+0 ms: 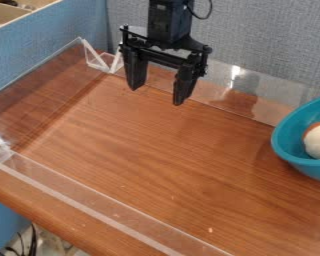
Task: Remove the mushroom from inside the blue bowl and put it on the table
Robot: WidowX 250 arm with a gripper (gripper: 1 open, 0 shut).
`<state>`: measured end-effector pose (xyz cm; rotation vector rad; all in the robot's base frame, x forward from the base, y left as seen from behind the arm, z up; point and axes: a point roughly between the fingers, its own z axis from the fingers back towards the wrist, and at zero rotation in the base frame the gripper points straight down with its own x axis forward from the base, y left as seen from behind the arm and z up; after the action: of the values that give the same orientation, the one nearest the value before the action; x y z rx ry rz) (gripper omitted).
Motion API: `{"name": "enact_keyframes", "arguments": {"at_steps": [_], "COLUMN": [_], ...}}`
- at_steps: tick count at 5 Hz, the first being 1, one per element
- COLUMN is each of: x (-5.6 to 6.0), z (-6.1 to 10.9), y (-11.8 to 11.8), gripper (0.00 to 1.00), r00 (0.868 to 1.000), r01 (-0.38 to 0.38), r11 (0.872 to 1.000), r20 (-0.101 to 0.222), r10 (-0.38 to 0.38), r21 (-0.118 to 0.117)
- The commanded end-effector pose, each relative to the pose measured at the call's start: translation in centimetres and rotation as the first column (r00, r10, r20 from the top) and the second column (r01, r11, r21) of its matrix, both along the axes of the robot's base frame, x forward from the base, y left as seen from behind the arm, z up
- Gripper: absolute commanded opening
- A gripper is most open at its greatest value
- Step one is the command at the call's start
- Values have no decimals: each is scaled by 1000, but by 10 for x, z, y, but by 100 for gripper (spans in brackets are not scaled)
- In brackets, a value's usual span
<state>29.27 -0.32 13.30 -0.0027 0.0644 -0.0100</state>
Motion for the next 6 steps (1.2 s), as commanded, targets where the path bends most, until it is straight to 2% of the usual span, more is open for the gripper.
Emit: {"name": "enact_keyframes", "arguments": {"at_steps": [1,2,3,4,5,6], "x": [8,24,50,73,91,90], "z": [0,-2,-13,-32,-60,-69], "y": [-17,-49,-95,-145,-177,-174], "gripper": [100,100,100,100,100,100], "r00": [999,991,968,940,923,925], "r01": [43,126,243,335,383,379], "r11": [999,992,969,941,923,924], "r20": [17,43,64,76,56,36], "r10": [-43,-125,-241,-332,-381,-377], "r21": [-10,-25,-36,-40,-42,-45]}}
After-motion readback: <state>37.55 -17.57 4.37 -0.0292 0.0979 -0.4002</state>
